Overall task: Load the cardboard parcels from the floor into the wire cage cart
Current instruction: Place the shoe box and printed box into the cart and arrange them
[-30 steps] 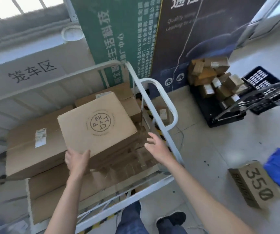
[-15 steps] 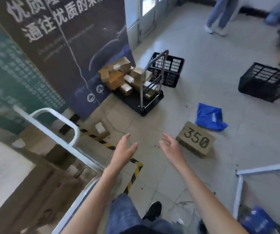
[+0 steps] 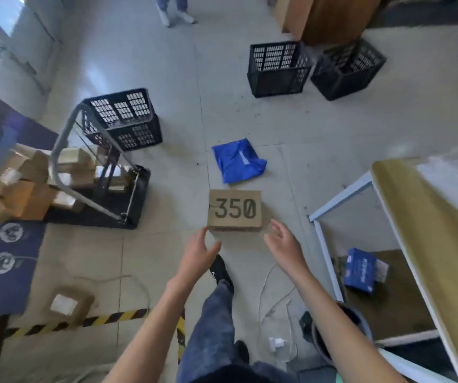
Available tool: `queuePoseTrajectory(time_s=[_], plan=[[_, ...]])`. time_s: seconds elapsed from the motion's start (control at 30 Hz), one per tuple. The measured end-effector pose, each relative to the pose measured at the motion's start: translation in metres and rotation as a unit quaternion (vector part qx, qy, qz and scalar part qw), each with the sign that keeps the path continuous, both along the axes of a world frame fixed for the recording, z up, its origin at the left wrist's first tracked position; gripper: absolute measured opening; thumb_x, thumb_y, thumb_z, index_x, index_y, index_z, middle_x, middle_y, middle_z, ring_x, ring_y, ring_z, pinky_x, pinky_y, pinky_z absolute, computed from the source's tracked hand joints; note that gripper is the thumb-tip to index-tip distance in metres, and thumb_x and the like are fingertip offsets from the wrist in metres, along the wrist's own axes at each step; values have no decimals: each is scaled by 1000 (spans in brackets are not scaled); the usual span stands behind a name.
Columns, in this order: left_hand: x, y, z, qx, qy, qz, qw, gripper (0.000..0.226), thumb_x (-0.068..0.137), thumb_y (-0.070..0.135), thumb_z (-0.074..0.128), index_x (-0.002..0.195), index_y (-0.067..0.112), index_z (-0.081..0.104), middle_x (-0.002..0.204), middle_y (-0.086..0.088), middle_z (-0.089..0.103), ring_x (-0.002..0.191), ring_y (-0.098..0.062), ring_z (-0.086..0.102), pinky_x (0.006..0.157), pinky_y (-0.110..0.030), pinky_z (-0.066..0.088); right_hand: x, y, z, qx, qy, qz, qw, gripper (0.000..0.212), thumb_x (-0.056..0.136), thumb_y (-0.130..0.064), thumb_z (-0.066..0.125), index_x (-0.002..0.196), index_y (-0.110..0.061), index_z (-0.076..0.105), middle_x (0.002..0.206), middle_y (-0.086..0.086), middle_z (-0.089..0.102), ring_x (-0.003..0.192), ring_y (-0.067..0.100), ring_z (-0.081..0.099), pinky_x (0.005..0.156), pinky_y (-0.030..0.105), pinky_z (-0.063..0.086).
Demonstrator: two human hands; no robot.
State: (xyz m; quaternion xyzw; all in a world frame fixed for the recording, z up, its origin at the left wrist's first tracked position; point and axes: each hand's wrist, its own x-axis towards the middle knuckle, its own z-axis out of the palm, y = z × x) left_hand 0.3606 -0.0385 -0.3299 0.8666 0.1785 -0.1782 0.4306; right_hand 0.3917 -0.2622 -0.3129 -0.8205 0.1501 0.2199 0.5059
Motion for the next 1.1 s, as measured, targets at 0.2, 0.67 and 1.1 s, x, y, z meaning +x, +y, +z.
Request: queuePoseTrajectory(time_s=[0.2,0.67,1.1], plan=[[112,8,-66,90,36,-107,989,57,98,32,54,150,15,38,150,-10,44,138,-27,38,110,-36,32,86,-6,-62,-68,70,29,995,58,98,-30,54,153,-26,35,156,1,40,141,19,40,108,33,35],[250,21,-357,185,207,-161,947,59,99,44,46,152,23,34,157,-14,33,144,-34,28,113,-49,30,224,-23,-360,-179,202,148,952,61,98,-31,52,155,-23,31,158,1,37,141,23,39,109,37,34],[294,44,-670,-49,268,176,946,92,85,42,74,155,18,19,154,-6,37,138,-27,40,112,-48,37,311,-64,-685,-144,281,52,947,92,89,-44,68,159,-24,11,162,4,28,146,25,31,111,36,30]])
